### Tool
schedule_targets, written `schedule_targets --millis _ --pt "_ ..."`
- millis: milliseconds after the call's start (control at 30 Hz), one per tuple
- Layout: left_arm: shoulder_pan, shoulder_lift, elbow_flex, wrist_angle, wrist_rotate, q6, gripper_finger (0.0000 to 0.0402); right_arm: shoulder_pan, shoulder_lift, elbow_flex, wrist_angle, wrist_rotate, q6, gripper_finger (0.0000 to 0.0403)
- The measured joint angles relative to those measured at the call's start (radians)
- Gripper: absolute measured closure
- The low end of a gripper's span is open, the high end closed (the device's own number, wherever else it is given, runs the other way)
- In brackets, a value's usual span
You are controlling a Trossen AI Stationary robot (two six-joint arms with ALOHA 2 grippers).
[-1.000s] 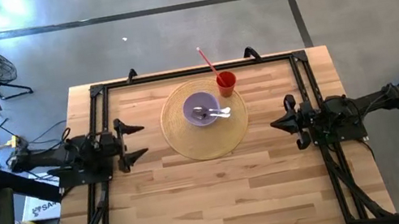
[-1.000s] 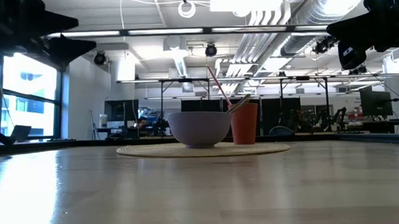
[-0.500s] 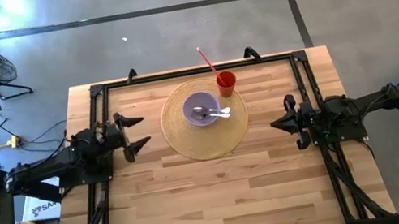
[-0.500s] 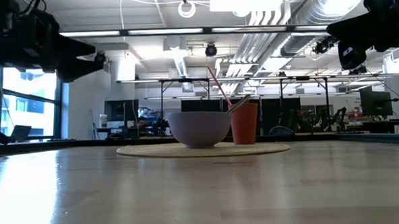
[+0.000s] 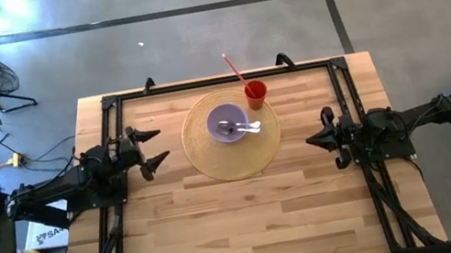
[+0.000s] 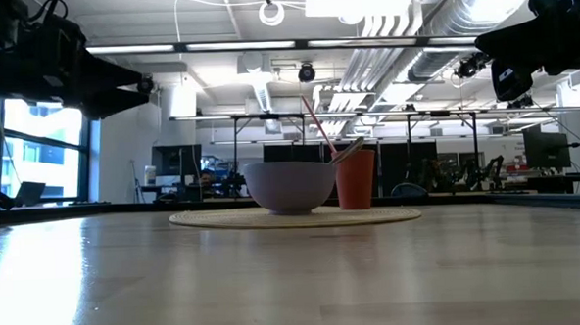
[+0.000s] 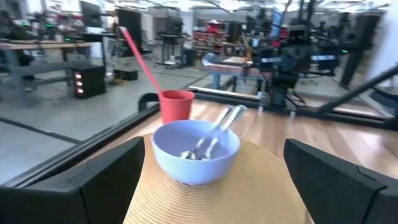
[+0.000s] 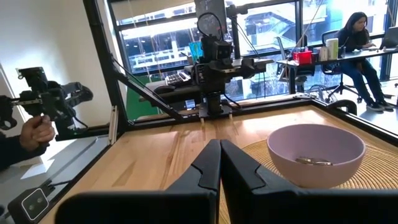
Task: Pick & Place Utensil
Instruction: Return to Home Position
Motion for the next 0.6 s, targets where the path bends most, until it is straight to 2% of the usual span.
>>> schedule_targets --millis 267,433,600 --pt "0.000 0.003 -0.001 -0.004 0.015 -0.009 0.0023 0.000 0.000 0.000 0.000 0.000 0.000 0.0402" --pt "0.001 0.003 -0.001 -0.007 0.045 -0.173 0.0023 0.000 0.000 0.000 0.000 0.000 0.000 0.0402" --pt "0.001 0.003 -0.002 -0.008 0.044 -0.211 0.0023 0.000 0.000 0.000 0.000 0.000 0.000 0.0402"
